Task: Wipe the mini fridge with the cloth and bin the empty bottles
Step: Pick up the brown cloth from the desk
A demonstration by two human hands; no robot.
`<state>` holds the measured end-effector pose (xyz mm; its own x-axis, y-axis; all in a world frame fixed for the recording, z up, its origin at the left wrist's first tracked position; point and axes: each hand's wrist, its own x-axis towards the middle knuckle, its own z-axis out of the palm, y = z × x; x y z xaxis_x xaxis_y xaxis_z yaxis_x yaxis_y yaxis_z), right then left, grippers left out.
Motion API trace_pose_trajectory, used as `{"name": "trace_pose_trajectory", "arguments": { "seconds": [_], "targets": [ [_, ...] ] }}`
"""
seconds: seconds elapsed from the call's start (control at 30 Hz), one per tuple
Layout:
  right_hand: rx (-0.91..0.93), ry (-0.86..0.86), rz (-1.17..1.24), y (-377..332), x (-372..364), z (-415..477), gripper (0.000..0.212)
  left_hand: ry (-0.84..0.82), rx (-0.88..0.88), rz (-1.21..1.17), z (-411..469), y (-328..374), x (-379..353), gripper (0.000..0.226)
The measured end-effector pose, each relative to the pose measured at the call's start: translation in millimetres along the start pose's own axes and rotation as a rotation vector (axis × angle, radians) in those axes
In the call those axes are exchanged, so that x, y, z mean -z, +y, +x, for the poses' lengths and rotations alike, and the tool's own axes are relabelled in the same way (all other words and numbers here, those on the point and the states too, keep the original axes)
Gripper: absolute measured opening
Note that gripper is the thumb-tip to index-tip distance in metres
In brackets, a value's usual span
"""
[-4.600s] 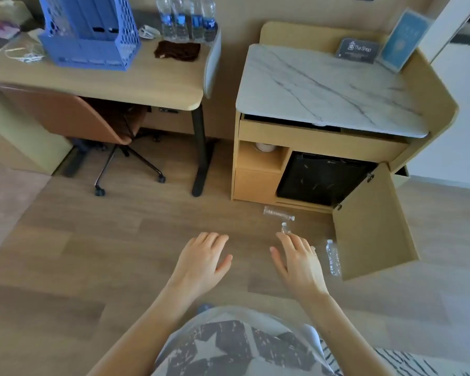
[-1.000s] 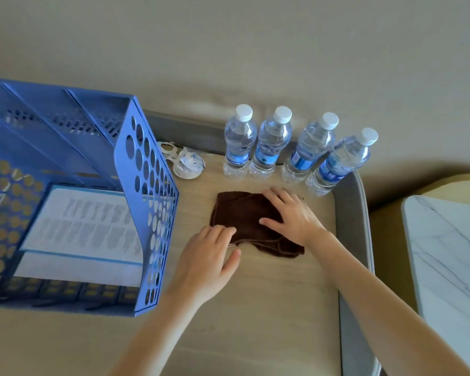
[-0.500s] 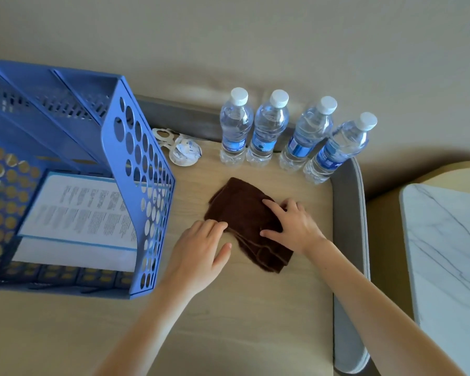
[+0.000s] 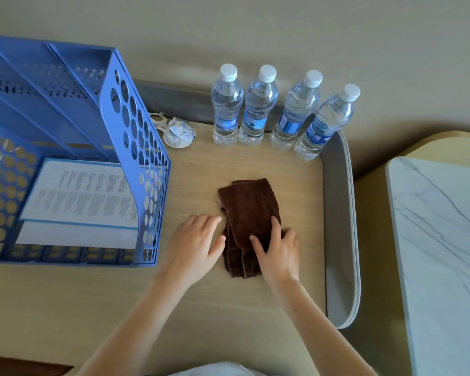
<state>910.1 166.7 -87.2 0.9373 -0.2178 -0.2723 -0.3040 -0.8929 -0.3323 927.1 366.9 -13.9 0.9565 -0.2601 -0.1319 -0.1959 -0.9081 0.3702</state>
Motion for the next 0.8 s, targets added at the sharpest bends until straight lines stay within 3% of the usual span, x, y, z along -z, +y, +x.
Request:
{"name": "trace_pose_trajectory", "arguments": {
  "seconds": [0.1,0.2,0.37,0.63,0.8],
  "targets": [
    [-0.001,-0.058,0.198,-0.4,7.4,10.0,0.072,0.019,-0.013,-0.001,-2.8,1.4,0.9,0.037],
    [0.03,-0.16,0.447,6.2,16.7,21.7,0.079,0.03,-0.02,-0.004,-5.7,2.2,1.6,0.036],
    [0.129,-0.303,0.576,6.8,21.0,27.9,0.084,0.045,-0.019,-0.011,-14.2,1.8,2.9,0.036],
    [0.231,-0.161,0.484,1.8,17.6,11.0,0.077,0.071,-0.007,-0.006,-36.2,5.8,6.0,0.034],
    [0.209,-0.086,0.626,1.5,40.7,-5.5,0.072,0.096,0.003,0.0,-49.4,15.8,10.6,0.033]
  ]
}}
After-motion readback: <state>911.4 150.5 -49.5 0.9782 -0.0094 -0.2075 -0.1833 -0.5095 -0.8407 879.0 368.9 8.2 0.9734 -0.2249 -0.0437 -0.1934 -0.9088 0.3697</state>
